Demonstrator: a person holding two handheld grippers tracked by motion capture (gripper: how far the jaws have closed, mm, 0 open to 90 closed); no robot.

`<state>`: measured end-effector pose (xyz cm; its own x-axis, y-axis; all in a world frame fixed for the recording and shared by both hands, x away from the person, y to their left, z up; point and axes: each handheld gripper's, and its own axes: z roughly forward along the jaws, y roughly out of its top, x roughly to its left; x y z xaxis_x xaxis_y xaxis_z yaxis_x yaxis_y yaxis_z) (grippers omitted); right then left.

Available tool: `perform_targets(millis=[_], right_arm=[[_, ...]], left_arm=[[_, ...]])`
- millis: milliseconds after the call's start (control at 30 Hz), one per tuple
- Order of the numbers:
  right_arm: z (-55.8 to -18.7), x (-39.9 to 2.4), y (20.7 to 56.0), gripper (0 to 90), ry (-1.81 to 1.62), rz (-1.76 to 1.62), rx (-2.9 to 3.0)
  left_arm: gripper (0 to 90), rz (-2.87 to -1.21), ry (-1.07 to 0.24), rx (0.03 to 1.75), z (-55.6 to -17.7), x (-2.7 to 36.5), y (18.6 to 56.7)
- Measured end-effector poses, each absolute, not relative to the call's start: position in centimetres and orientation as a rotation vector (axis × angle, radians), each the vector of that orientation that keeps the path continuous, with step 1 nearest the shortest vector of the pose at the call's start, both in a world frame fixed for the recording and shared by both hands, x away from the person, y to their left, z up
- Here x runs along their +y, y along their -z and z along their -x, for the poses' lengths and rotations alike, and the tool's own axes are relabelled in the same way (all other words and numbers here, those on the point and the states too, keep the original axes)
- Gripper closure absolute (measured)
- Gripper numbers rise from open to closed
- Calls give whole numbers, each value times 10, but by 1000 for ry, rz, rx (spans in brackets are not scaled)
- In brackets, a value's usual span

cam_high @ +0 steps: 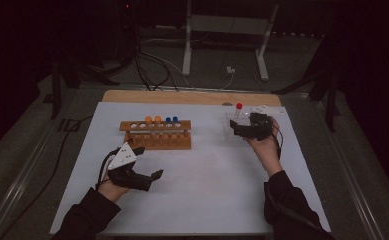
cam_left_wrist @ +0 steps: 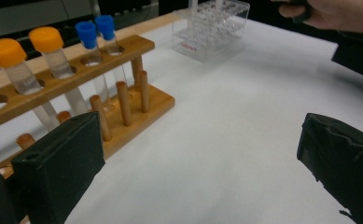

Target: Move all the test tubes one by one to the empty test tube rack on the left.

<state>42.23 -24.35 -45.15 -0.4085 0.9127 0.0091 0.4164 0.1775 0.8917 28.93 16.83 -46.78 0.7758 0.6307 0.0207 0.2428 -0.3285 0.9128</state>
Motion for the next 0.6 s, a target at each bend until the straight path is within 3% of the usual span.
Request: perform_targets(millis=[200, 300, 600], right_arm=[[-435, -245, 461, 257, -1123, -1307, 1885], [-442, -247, 462, 385, -1121, -1324, 1883], [-462, -244, 464, 546, -1075, -1372, 1892]], left_arm=[[14, -1914, -443, 663, -290, 167, 469], [15, -1917, -447, 660, -290, 167, 469], [15, -1907, -445, 665, -290, 168, 467]])
